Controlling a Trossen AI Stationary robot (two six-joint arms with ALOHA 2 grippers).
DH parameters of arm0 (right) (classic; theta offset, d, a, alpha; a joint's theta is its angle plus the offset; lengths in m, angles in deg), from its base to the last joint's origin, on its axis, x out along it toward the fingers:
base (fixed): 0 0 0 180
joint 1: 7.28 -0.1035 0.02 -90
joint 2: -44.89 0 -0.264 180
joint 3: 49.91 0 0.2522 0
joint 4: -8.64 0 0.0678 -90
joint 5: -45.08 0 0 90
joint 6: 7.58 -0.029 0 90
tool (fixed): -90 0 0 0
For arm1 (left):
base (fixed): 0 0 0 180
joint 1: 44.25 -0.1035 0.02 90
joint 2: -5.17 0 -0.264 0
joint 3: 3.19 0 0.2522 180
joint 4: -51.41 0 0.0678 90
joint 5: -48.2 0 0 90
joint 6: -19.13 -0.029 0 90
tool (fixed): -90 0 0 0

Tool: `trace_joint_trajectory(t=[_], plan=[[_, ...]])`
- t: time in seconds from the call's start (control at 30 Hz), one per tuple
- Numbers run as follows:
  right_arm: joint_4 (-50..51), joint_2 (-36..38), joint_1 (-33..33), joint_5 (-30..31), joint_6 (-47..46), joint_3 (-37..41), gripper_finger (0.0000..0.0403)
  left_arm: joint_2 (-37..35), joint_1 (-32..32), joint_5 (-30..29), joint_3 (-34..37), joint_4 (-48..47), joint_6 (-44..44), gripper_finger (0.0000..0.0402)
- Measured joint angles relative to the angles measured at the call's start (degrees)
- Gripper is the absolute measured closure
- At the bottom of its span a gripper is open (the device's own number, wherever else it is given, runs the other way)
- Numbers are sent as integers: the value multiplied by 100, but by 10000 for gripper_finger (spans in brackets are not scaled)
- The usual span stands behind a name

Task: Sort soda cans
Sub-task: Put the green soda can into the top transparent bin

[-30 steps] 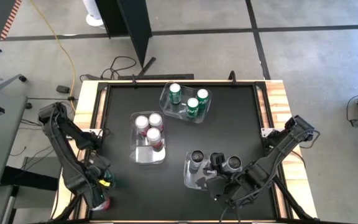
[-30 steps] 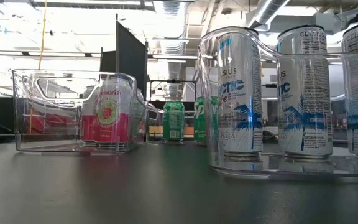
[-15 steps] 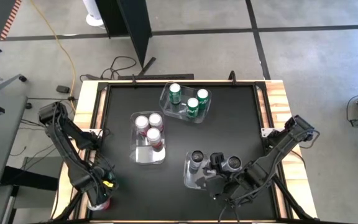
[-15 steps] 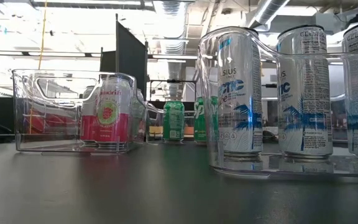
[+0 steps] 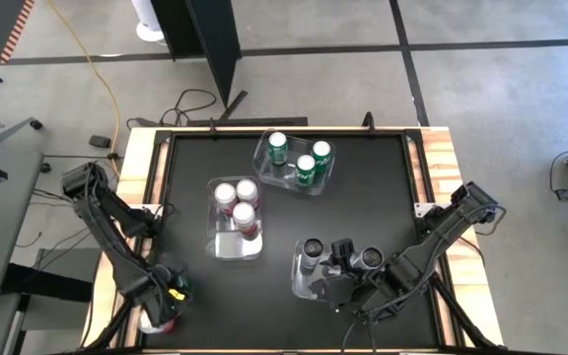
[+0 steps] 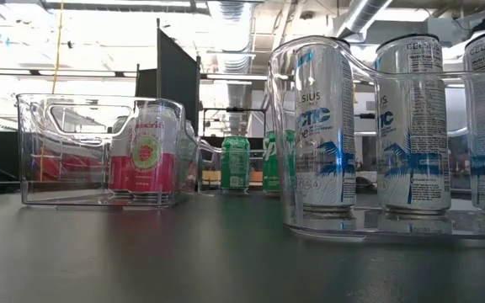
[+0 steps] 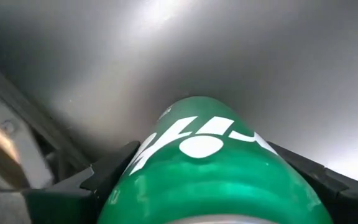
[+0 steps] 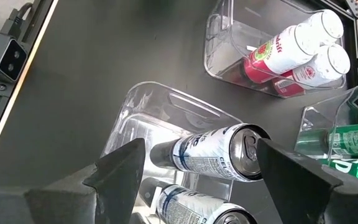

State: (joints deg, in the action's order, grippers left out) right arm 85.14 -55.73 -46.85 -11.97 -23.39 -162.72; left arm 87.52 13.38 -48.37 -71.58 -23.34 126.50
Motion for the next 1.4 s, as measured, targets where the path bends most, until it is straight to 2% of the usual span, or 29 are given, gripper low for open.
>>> trace_joint_trajectory(t=[0.3, 0.47, 0.57, 0.67, 0.77, 0.87, 0.97, 1.1, 1.23, 1.4], plan=[[0, 0, 0, 0, -21, 0, 77, -19, -729, -141, -1249, -1376, -1349, 107], [7, 0, 0, 0, 24, 0, 77, -17, -1312, -465, -2367, -2356, -2329, 107], [7, 0, 0, 0, 70, -2, 77, -20, -1917, -1098, -3113, -2831, -3154, 107], [7, 0, 0, -1, 70, -2, 77, -24, -2703, -1665, -3738, -2893, -4256, 107], [5, 0, -4, -2, 70, -2, 77, -24, -3651, -1811, -4113, -2670, -5575, 107], [8, 0, -41, -4, 23, -2, 77, -21, -4697, -1653, -4278, -2113, -6895, 107], [17, 0, -80, -7, -24, -2, 77, 34, -5717, -1109, -4327, -1473, -8105, 107], [16, 0, -136, -8, -63, -4, 77, 352, -6790, -339, -4330, -830, -9188, 107], [45, 0, -174, -10, -85, -4, 77, 939, -7376, 131, -4326, -647, -9819, 107], [109, 0, -208, -11, -112, -4, 77, 1718, -7613, 381, -4324, -202, -10418, 107]])
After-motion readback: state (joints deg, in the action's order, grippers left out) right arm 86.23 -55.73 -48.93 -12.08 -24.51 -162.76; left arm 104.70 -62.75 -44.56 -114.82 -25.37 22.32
